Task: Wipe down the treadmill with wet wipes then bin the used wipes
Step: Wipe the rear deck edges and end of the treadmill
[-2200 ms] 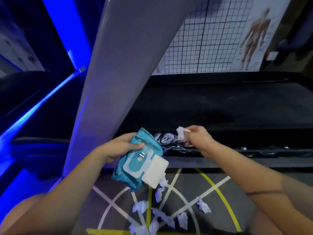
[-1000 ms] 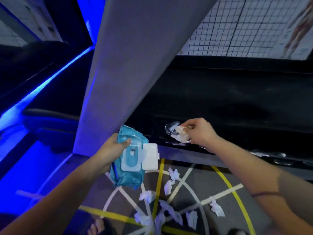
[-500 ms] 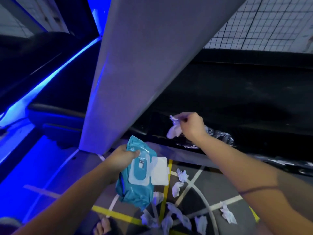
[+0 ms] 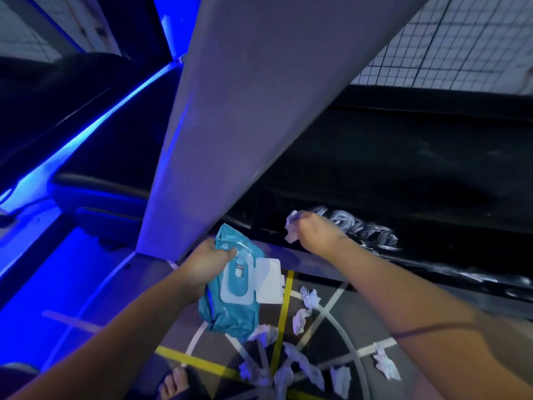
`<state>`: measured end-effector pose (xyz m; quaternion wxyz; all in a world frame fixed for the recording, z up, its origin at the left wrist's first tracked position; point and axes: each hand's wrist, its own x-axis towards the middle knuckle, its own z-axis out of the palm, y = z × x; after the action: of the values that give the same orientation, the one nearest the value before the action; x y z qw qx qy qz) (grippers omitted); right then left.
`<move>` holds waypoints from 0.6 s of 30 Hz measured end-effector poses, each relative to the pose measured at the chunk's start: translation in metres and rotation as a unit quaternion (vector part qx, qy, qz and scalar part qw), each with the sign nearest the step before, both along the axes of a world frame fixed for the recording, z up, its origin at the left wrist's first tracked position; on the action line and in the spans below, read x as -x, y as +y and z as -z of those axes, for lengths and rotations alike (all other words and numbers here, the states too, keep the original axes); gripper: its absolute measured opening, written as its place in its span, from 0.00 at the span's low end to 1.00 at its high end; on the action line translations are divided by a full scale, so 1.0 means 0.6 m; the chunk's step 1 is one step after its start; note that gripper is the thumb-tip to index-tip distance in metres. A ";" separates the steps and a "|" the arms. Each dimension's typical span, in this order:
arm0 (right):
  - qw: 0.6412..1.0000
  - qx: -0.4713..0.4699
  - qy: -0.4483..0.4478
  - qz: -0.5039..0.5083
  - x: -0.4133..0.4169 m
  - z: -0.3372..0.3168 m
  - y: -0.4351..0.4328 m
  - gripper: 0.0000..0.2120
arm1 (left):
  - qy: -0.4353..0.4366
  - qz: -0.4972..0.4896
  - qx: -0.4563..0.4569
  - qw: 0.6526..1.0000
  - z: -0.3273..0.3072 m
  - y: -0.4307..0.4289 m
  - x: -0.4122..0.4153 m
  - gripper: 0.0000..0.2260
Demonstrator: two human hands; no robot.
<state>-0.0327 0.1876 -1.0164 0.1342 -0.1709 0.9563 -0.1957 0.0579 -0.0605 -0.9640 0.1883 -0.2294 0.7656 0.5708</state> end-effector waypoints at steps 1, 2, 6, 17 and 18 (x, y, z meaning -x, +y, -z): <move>1.000 -0.007 -0.014 0.010 -0.004 -0.006 0.011 0.05 | -0.002 0.002 0.002 1.000 0.000 0.002 0.002 0.06; 0.999 -0.028 -0.023 0.019 -0.007 -0.010 0.024 0.06 | -0.004 0.005 0.004 1.000 -0.001 0.005 0.004 0.06; 0.997 -0.060 -0.021 0.037 -0.024 -0.019 0.057 0.12 | -0.007 0.016 0.017 1.000 -0.014 0.024 0.005 0.06; 0.982 0.055 0.112 0.144 0.000 -0.077 0.114 0.11 | 0.006 -0.089 -0.027 0.996 -0.050 0.068 -0.025 0.09; 0.979 0.063 0.124 0.147 0.002 -0.077 0.120 0.11 | 0.003 -0.102 -0.041 0.994 -0.052 0.068 -0.030 0.09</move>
<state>-0.0336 0.2596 -0.9701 -0.0267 -0.0595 0.9660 -0.2500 0.0761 -0.0197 -0.9327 0.1358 -0.2965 0.7150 0.6184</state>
